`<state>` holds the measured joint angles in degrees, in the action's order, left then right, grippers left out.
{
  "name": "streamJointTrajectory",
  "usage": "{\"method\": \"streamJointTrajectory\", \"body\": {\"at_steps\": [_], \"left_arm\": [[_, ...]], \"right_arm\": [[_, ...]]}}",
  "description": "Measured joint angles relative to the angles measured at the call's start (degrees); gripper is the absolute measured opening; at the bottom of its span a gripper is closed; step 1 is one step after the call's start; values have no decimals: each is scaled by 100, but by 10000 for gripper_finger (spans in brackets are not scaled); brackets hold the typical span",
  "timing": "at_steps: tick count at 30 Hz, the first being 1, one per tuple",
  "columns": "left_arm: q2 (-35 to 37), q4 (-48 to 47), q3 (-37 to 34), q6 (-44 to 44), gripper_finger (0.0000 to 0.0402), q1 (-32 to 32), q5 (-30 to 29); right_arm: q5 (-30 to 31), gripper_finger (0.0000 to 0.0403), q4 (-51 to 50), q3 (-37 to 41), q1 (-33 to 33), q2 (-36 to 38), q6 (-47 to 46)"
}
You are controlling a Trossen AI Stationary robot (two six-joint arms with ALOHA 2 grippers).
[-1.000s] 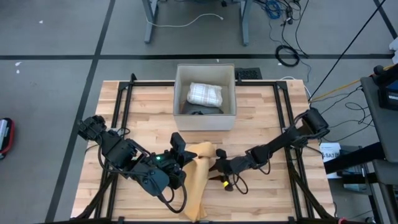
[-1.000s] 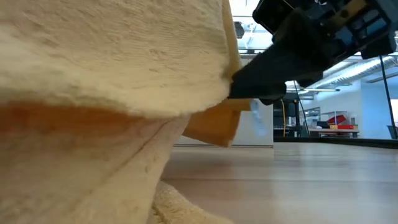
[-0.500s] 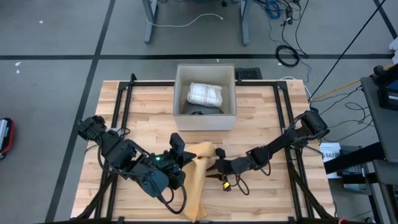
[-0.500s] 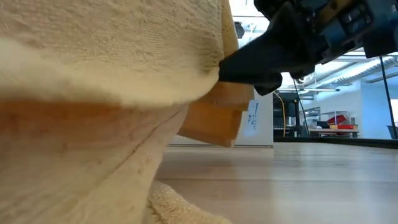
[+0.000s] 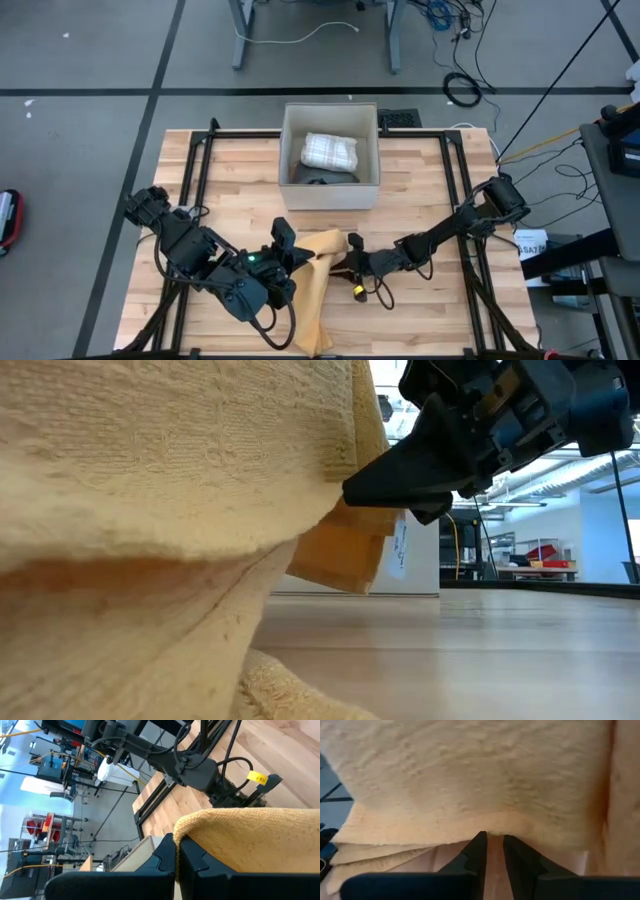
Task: Fold towel
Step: Fold the orange towel
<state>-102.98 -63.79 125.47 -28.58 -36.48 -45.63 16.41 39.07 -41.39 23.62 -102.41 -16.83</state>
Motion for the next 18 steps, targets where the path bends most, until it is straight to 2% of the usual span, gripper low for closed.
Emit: {"method": "streamJointTrajectory", "body": {"at_steps": [9, 13, 18], "left_arm": [[0, 2, 0, 11, 0, 1, 0], [0, 2, 0, 13, 0, 1, 0], [0, 4, 0, 17, 0, 1, 2]], "right_arm": [[-36, 57, -127, 2, -42, 0, -522], [-434, 57, -66, -2, -103, -65, -728], [-592, 57, -90, 2, -171, -460, -943]]}}
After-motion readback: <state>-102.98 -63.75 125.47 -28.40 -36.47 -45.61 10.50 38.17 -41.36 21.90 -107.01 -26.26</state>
